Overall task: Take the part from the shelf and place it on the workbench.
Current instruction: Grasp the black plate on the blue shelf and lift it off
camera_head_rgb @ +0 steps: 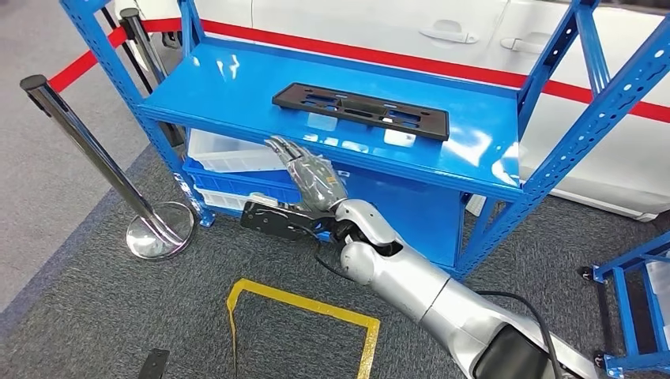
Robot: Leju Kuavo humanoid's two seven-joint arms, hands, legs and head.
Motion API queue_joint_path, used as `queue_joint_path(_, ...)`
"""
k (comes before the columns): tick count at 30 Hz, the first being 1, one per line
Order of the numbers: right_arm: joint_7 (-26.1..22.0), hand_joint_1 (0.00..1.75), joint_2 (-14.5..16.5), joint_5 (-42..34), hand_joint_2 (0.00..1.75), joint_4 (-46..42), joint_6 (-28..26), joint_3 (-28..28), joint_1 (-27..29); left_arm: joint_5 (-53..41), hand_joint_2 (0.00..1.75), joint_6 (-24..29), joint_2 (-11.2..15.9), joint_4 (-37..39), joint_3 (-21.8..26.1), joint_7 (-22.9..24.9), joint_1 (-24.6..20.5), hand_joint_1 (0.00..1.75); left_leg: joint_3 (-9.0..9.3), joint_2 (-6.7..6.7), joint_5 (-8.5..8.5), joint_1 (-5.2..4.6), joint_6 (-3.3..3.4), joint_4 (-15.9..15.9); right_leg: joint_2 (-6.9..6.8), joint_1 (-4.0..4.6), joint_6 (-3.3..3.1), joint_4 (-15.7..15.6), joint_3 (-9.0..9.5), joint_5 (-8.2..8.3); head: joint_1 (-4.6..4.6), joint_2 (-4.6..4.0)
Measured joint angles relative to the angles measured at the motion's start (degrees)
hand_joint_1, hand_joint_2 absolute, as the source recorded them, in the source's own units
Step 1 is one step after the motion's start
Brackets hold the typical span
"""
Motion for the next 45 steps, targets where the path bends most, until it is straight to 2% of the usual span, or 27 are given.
queue_joint_path(1,0.03,0.0,0.14,0.23,0.0,0.05,0.08,0.0,-0.36,0.0,0.0,-0.13,0.0,0.0,-0.09,-0.09,-0.02,0.0,-0.02,-0.04,-0.1,-0.07,-0.3,0.07,0.05,0.09,-0.13,-1.74,0.84,0.24,-0.03,0.0)
queue_joint_path(4,1.08,0.0,0.48,1.23,0.0,0.31,0.79,0.0,-1.24,0.0,0.0,-0.36,-0.02,0.0,-0.34,-0.37,0.0,0.0,0.02,-0.02,-0.24,0.05,-1.27,-0.14,0.1,0.14,-0.74,-2.71,1.34,-0.02,0.0,0.0)
queue_joint_path(6,2.04,0.0,0.75,1.85,0.0,0.5,1.33,0.0,-2.06,0.01,0.0,-0.39,-0.05,-0.01,-0.38,-0.5,-0.01,0.0,-0.93,0.2,-1.6,0.13,-1.82,2.04,0.04,-0.11,-1.34,-3.23,1.85,0.03,-0.14,0.0)
queue_joint_path(7,2.29,0.0,0.92,2.06,0.0,0.58,1.49,0.0,-2.45,0.02,0.0,-0.39,-0.06,-0.01,-0.39,-0.54,-0.03,0.0,-2.37,0.32,-2.94,0.16,-2.03,4.9,-0.02,-0.18,-1.58,-3.38,2.1,-0.02,-0.24,0.0)
queue_joint_path(9,2.45,0.0,1.09,2.27,0.0,0.81,1.71,0.0,-2.84,0.03,0.0,-0.38,-0.05,-0.01,-0.41,-0.55,0.02,0.0,-6.65,0.4,-5.67,0.15,-2.35,12.72,-0.07,-0.07,-1.94,-3.38,2.4,-0.29,-0.35,0.0)
queue_joint_path(10,2.53,0.0,1.15,2.33,0.0,0.97,1.79,0.0,-2.84,0.03,0.0,-0.38,-0.05,-0.01,-0.41,-0.55,0.11,0.0,-8.43,0.41,-6.05,0.15,-2.43,15.44,-0.09,0.0,-2.05,-3.36,2.56,-0.45,-0.34,0.0)
queue_joint_path(11,2.62,0.0,1.19,2.35,0.0,1.14,1.84,0.0,-2.82,0.03,0.0,-0.38,-0.05,-0.01,-0.42,-0.55,0.2,0.0,-9.27,0.42,-5.33,0.15,-2.45,16.11,-0.07,0.04,-2.09,-3.34,2.76,-0.64,-0.34,0.0)
queue_joint_path(12,2.7,0.0,1.26,2.38,0.0,1.28,1.87,0.0,-2.82,0.03,0.0,-0.38,-0.06,-0.01,-0.42,-0.55,0.26,0.0,-8.8,0.43,-3.42,0.15,-2.39,14.21,-0.04,0.06,-2.06,-3.32,3.06,-0.86,-0.35,0.0)
queue_joint_path(14,2.78,0.0,1.44,2.4,0.0,1.47,1.9,0.0,-2.92,0.02,0.0,-0.38,-0.05,0.0,-0.42,-0.55,0.26,0.0,-5.43,0.48,1.16,0.08,-2.06,6.31,0.02,0.14,-1.82,-3.31,3.82,-1.43,-0.34,0.0)
queue_joint_path(15,2.8,0.0,1.52,2.41,0.0,1.53,1.91,0.0,-3.04,0.02,0.0,-0.37,-0.04,0.0,-0.42,-0.55,0.22,0.0,-3.75,0.48,2.42,-0.07,-1.8,2.71,0.06,0.24,-1.6,-3.25,4.07,-1.72,-0.34,0.0)
queue_joint_path(17,2.82,0.0,1.63,2.42,0.0,1.7,1.92,0.0,-3.24,0.02,0.0,-0.37,-0.04,0.0,-0.45,-0.55,0.13,0.0,-2.32,0.43,2.49,-0.37,-1.28,-0.06,0.1,0.42,-1.12,-3.29,4.2,-2.03,-0.31,0.0)
queue_joint_path(19,2.85,0.0,1.71,2.45,0.0,1.87,1.92,0.0,-3.39,0.03,0.0,-0.37,-0.05,0.0,-0.52,-0.55,0.14,0.0,-2.02,0.42,2.29,-0.27,-0.75,-0.42,0.06,0.5,-0.58,-3.38,4.28,-2.32,-0.28,0.0)
queue_joint_path(21,2.9,0.0,1.77,2.51,0.0,2.04,1.92,0.0,-3.7,0.03,0.0,-0.37,-0.05,0.0,-0.66,-0.56,0.18,0.0,-1.42,0.44,2.13,0.07,-0.12,-0.84,0.04,0.51,0.05,-1.6,3.67,-3.47,-0.15,0.0)
queue_joint_path(22,3.04,0.0,1.79,2.61,0.0,2.14,1.91,0.0,-3.9,0.03,0.0,-0.38,-0.06,0.0,-0.74,-0.57,0.14,0.0,-1.1,0.46,2.02,0.21,0.19,-1.0,0.05,0.44,0.31,0.95,2.44,-4.65,-0.08,0.0)
queue_joint_path(24,3.59,0.0,1.79,2.95,0.0,2.55,1.83,0.0,-4.16,0.01,0.0,-0.39,-0.06,0.0,-0.86,-0.61,0.04,0.0,-0.75,0.46,1.67,0.14,0.62,-0.99,0.06,0.21,0.6,8.51,-1.79,-7.34,0.02,0.0)
queue_joint_path(25,3.94,0.0,1.78,3.19,0.0,2.83,1.78,0.0,-4.21,0.01,0.0,-0.4,-0.07,0.01,-0.89,-0.64,0.04,0.0,-0.62,0.43,1.49,0.12,0.7,-0.94,0.06,0.1,0.67,11.63,-3.88,-7.93,0.03,0.0)
queue_joint_path(26,4.2,0.0,1.78,3.39,0.0,3.12,1.73,0.0,-4.27,0.0,0.0,-0.43,-0.07,0.01,-0.91,-0.68,0.09,0.0,-0.46,0.39,1.28,0.11,0.7,-0.87,0.06,0.03,0.68,12.96,-5.19,-7.47,0.03,0.0)
queue_joint_path(27,4.41,0.0,1.79,3.55,0.0,3.37,1.72,0.0,-4.43,0.0,0.0,-0.49,-0.08,0.01,-0.93,-0.73,0.14,0.0,-0.26,0.33,1.04,0.11,0.65,-0.77,0.06,-0.01,0.61,12.1,-5.42,-5.92,0.03,0.0)
queue_joint_path(29,4.62,0.0,1.86,3.64,0.0,3.87,1.74,0.0,-5.14,0.0,0.0,-0.7,-0.14,0.0,-0.99,-0.93,0.18,0.0,0.26,0.18,0.46,0.11,0.41,-0.53,0.08,0.02,0.18,5.22,-3.12,-1.09,0.03,0.0)
queue_joint_path(31,4.76,0.0,2.01,3.63,0.0,4.44,1.74,0.0,-6.07,0.01,0.0,-0.91,-0.25,-0.01,-1.12,-1.17,0.08,0.0,0.41,0.07,0.02,-0.01,-0.05,-0.36,0.17,0.24,-0.4,-0.85,-0.5,1.33,0.02,0.0)
queue_joint_path(35,4.86,0.0,2.67,3.4,1.75,5.67,1.69,0.0,-6.73,0.03,0.0,-1.08,-0.44,0.01,-1.33,-1.53,0.05,0.0,0.47,0.05,-0.16,0.12,-1.33,-0.71,0.35,0.53,-1.2,-2.99,0.59,0.96,0.08,0.0)
queue_joint_path(38,4.68,0.0,3.24,3.33,1.75,6.29,1.66,0.0,-7.38,0.13,0.0,-1.11,-0.56,0.0,-1.36,-1.64,-0.02,0.0,-0.25,0.37,-1.75,0.13,-2.08,1.92,0.27,0.09,-1.94,-3.69,1.74,0.76,-0.15,0.0)
queue_joint_path(41,4.59,0.0,3.6,3.33,0.44,7.18,1.63,0.0,-7.79,0.38,0.0,-1.1,-0.55,0.0,-1.41,-1.64,0.01,0.0,-6.65,0.46,-5.43,0.14,-2.45,12.91,0.18,0.18,-2.46,-3.73,2.3,0.31,-0.32,0.0)
queue_joint_path(42,4.66,0.0,3.65,3.36,0.44,7.57,1.62,0.01,-7.74,0.46,0.0,-1.09,-0.57,0.01,-1.42,-1.62,0.12,0.0,-8.8,0.46,-5.7,0.14,-2.5,15.75,0.2,0.23,-2.55,-3.67,2.44,0.11,-0.3,0.0)
queue_joint_path(43,4.8,0.0,3.67,3.44,0.87,7.89,1.6,0.01,-7.68,0.51,0.0,-1.09,-0.61,0.01,-1.42,-1.58,0.23,0.0,-9.53,0.47,-4.67,0.14,-2.48,15.81,0.24,0.26,-2.55,-3.58,2.58,-0.11,-0.31,0.0)
queue_joint_path(44,5.0,0.0,3.69,3.53,1.31,8.15,1.59,0.01,-7.67,0.52,0.0,-1.09,-0.64,0.01,-1.42,-1.51,0.28,0.0,-9.03,0.47,-2.65,0.14,-2.38,13.61,0.3,0.26,-2.5,-3.47,2.76,-0.36,-0.32,0.0)
queue_joint_path(45,5.22,0.0,3.72,3.64,1.75,8.42,1.58,0.01,-7.73,0.54,0.0,-1.09,-0.67,0.02,-1.42,-1.42,0.29,0.0,-7.58,0.49,-0.06,0.14,-2.23,9.74,0.34,0.26,-2.4,-3.37,3.03,-0.66,-0.31,0.0)
